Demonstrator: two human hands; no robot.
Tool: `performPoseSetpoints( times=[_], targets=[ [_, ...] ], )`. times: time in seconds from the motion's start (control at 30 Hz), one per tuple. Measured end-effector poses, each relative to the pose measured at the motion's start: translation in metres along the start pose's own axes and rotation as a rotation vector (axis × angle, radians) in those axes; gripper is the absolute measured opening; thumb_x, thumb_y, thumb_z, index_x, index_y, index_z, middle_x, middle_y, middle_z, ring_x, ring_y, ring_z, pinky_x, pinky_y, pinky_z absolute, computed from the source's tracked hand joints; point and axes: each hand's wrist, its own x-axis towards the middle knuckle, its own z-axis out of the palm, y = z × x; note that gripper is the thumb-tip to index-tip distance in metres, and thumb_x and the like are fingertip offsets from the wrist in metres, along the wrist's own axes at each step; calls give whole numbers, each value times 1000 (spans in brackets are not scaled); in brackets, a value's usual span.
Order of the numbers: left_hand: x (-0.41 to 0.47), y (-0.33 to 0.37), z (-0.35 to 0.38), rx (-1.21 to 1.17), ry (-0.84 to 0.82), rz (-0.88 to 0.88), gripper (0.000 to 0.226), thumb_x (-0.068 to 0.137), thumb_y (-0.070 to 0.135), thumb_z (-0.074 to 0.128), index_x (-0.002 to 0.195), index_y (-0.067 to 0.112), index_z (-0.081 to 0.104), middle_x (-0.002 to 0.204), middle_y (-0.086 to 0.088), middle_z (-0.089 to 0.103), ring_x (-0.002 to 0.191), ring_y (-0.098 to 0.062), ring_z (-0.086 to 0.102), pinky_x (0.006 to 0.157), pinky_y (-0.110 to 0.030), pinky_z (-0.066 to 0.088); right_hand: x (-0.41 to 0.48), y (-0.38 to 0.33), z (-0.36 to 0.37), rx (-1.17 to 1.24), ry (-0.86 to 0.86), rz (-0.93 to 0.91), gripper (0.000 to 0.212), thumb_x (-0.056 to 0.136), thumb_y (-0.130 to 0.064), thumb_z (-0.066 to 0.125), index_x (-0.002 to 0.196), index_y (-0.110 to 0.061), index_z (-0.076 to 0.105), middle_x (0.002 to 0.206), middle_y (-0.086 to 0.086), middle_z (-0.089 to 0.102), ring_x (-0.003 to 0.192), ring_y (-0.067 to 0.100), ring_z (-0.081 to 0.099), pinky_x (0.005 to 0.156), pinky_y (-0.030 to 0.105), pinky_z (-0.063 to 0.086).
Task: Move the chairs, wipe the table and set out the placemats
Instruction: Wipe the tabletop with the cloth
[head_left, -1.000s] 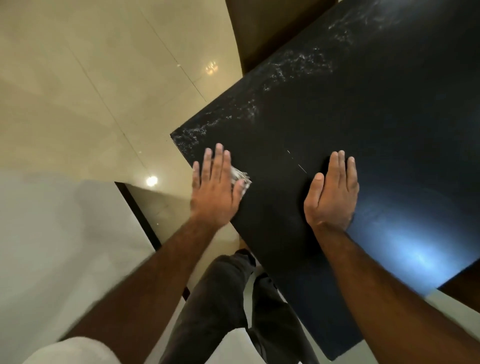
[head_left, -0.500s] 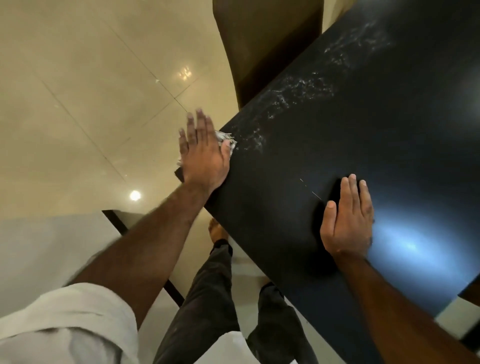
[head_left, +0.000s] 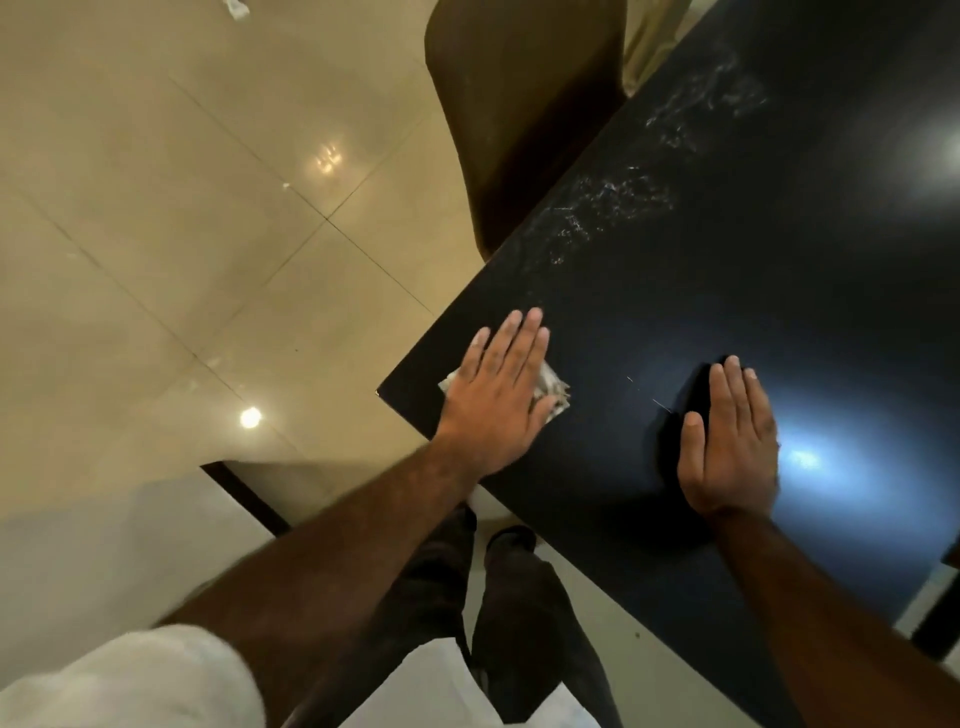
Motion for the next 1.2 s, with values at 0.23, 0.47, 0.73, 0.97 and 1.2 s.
performPoseSetpoints(
  times=[0.23, 0.47, 0.73, 0.97, 1.2],
  targets=[
    [-7, -46, -6, 0, -42, -257, 86, 111, 66, 13, 173, 13, -12, 180, -8, -26, 167, -29, -21, 137, -54, -1, 5, -9, -5, -71, -82, 129, 78, 109, -55, 33, 176, -19, 19, 185, 2, 7, 171, 26, 3, 130, 63, 27],
    [68, 8, -17, 27, 79, -131, 84, 113, 59, 23, 174, 8, -3, 182, -14, -15, 169, -32, -13, 136, -57, 7, 7, -14, 1, -134, -77, 221, 76, 110, -59, 34, 177, -27, 16, 185, 5, 4, 171, 33, 2, 128, 61, 28],
    [44, 55, -7, 80, -35, 179, 81, 114, 57, 26, 175, 10, -2, 182, -11, -19, 169, -29, -15, 136, -56, 12, 4, -64, 16, -99, -152, 137, 70, 113, -52, 35, 177, -34, 13, 185, 7, -3, 169, 42, -8, 130, 64, 25],
    [35, 3, -8, 120, -19, 2, 83, 113, 60, 22, 175, 11, -4, 182, -10, -17, 169, -28, -14, 136, -56, 12, 2, -76, 15, -36, -197, 96, 71, 114, -52, 33, 177, -32, 8, 185, 6, -6, 170, 40, -10, 131, 63, 25],
    [115, 16, -24, 131, 26, 31, 82, 114, 58, 25, 175, 11, -2, 183, -11, -15, 169, -30, -14, 136, -57, 8, 3, -77, 14, -23, -212, 108, 73, 114, -53, 35, 177, -34, 5, 185, 3, -11, 170, 37, -14, 133, 60, 21]
  ],
)
